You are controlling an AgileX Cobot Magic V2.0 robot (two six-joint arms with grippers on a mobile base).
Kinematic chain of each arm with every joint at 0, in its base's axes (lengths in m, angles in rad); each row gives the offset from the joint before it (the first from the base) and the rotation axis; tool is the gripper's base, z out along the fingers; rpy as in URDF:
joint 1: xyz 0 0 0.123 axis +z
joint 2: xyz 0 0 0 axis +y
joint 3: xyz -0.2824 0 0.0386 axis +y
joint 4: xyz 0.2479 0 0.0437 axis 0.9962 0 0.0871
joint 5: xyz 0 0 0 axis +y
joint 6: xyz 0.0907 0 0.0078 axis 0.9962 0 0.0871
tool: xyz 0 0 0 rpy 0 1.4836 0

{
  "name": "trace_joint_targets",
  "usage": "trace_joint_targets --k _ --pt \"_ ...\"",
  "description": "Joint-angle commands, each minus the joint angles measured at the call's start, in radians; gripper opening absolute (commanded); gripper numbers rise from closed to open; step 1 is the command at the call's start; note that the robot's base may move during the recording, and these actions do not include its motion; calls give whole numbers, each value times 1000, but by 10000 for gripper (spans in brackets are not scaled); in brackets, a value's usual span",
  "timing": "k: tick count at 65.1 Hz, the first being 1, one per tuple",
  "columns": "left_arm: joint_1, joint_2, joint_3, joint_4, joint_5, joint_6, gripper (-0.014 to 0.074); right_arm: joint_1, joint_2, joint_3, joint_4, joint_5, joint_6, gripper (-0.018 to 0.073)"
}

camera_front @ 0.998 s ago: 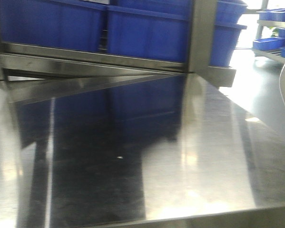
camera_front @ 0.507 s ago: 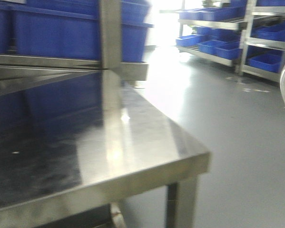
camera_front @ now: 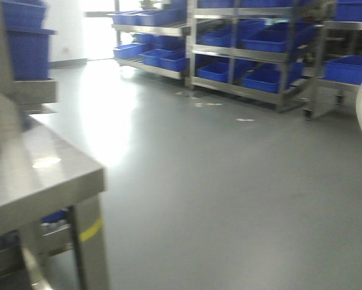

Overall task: Move white bin to right shelf second layer
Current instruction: 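Drive the base down the aisle carrying the bin in the right gripper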

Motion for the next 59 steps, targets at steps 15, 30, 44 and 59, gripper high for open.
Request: trace_joint_targets --k 15,30,44,59 --pt "1 -16 37 -6 -84 -3 85 0 -2 -29 -2 -85 -6 48" --pt "1 -16 37 -6 -84 -3 85 0 -2 -29 -2 -85 -6 48" --pt "1 -16 37 -6 -84 -3 85 0 -2 -29 -2 -85 -6 48" --pt "1 -16 37 -6 -84 -3 85 0 -2 -29 -2 -74 -6 48"
